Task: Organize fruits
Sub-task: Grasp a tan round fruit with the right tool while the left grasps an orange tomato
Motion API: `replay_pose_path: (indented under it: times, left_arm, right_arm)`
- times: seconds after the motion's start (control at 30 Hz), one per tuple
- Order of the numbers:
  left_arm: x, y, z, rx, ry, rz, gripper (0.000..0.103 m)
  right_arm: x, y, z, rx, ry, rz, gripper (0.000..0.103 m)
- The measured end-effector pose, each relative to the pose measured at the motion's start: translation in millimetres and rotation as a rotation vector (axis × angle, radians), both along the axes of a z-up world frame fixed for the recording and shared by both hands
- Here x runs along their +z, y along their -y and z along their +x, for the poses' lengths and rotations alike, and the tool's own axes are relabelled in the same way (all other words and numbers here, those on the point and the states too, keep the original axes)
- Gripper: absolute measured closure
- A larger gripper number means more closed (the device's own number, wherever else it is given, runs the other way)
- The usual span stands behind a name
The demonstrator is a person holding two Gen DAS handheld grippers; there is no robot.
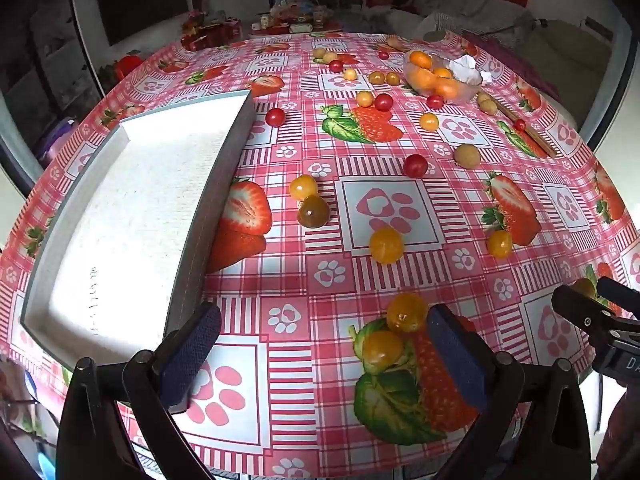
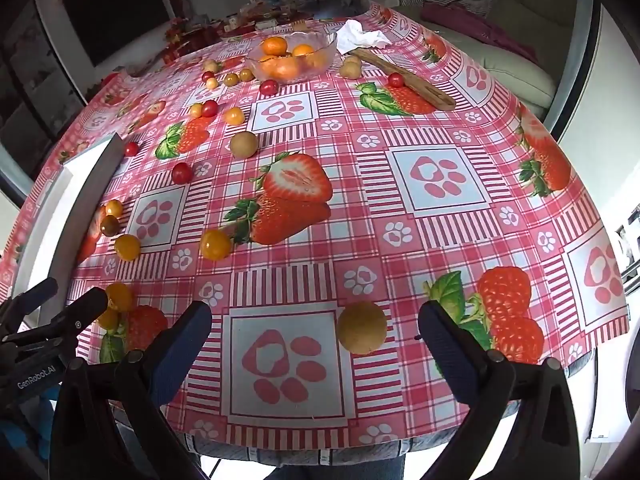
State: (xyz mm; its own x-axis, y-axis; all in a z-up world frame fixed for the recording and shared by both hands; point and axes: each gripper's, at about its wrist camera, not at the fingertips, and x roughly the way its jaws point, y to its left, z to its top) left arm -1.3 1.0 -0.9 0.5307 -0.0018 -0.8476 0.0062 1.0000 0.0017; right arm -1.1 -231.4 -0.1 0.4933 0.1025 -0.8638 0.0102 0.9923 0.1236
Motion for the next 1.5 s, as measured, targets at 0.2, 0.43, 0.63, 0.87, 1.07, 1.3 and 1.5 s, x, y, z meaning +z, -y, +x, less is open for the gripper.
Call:
replay_pose_path:
  times: [0.2, 0.43, 0.63, 0.87, 1.07, 1.3, 1.5]
  left_arm:
    - [0, -10, -10, 0.003, 0.0, -0.008, 0.0]
    - [-3, -9, -5, 0.023, -0.008, -0.022, 0.0]
    - [-5, -13, -6, 0.028, 0.004, -0.026, 0.0]
    - [-5, -15, -5, 0.03, 0.021, -0.047, 0.0]
    - [-5, -15, 0, 0.02, 0.013, -0.065, 0.0]
    - [-1, -9, 8, -0.003, -0.004, -0.064, 0.0]
    - [2, 10, 18, -0.064, 0.011, -0.04, 0.0]
  right_arm:
    - [-5, -4, -6, -0.002, -0.004, -0.005, 0.0]
    - [-7, -6, -6, 0.001, -0.016, -0.014, 0.0]
    - [-8, -6, -6, -0.003, -0.019, -0.018, 0.0]
    - [-8, -7, -6, -0.005, -0.02, -0.02, 0.0]
    - [-10, -3, -5, -0.011, -0.022, -0.018, 0.0]
    - [-7, 3, -6, -0.017, -0.012, -0.022, 0.0]
    - [-6, 6, -7, -0.017, -0.003, -0.022, 0.0]
